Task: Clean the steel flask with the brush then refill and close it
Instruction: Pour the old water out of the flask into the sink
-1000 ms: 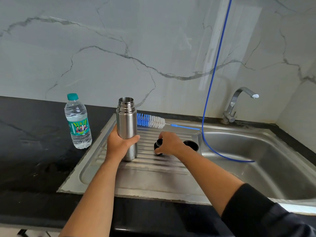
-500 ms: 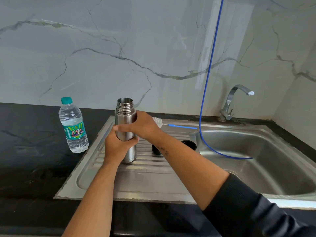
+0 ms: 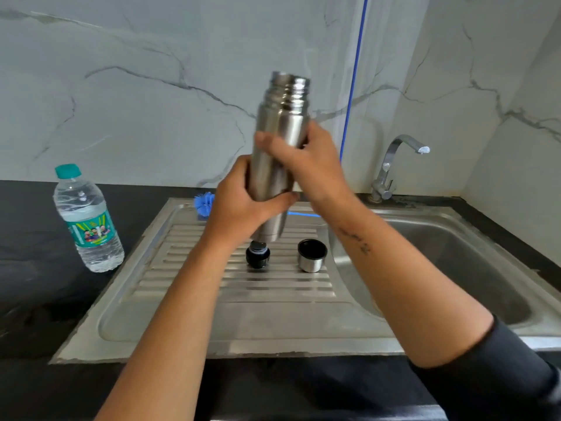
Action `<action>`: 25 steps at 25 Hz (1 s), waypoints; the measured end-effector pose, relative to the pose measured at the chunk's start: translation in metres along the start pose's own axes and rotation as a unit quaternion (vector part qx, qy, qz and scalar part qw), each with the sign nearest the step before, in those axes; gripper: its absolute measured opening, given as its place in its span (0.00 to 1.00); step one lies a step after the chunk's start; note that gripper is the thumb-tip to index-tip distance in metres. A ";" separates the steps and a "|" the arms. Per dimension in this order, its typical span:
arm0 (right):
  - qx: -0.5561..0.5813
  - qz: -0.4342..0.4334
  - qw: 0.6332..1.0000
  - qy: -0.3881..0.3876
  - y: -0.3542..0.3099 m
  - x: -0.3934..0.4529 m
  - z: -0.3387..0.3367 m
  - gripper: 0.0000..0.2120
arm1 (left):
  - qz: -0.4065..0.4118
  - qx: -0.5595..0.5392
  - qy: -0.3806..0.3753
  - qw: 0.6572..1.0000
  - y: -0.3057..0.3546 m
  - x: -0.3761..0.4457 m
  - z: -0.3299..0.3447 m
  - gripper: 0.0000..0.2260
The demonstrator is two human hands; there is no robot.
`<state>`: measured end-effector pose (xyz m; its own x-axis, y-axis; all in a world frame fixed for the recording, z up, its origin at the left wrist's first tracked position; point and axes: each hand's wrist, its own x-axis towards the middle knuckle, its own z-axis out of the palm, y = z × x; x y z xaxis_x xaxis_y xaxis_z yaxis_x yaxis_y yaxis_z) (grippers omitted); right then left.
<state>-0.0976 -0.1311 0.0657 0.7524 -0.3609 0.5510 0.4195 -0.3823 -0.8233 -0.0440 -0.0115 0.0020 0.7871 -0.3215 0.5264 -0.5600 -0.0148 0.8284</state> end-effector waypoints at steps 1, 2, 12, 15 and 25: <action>0.011 -0.008 1.000 0.022 0.001 0.002 -0.020 0.16 | 0.011 -0.001 -0.020 1.000 0.006 0.001 0.016 0.26; 0.015 -0.016 0.999 0.040 0.005 0.004 -0.039 0.17 | 0.017 0.000 -0.041 0.999 0.008 0.001 0.033 0.27; -0.215 0.070 0.970 0.093 0.124 -0.037 -0.191 0.21 | 0.029 0.200 -0.373 0.906 -0.076 -0.069 0.149 0.26; -0.259 0.099 0.959 0.064 0.158 -0.047 -0.209 0.22 | 0.078 0.269 -0.431 0.858 -0.084 -0.069 0.161 0.26; -0.485 0.111 0.855 -0.147 0.226 -0.055 -0.244 0.28 | 0.125 0.286 -0.449 0.837 -0.099 -0.068 0.169 0.18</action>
<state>-0.1682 -0.4051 -0.1173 0.9137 -0.3416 0.2201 -0.2616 -0.9090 -0.3246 -0.0856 -0.1479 -0.1479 0.2589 -0.9607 0.1001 -0.9128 -0.2094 0.3506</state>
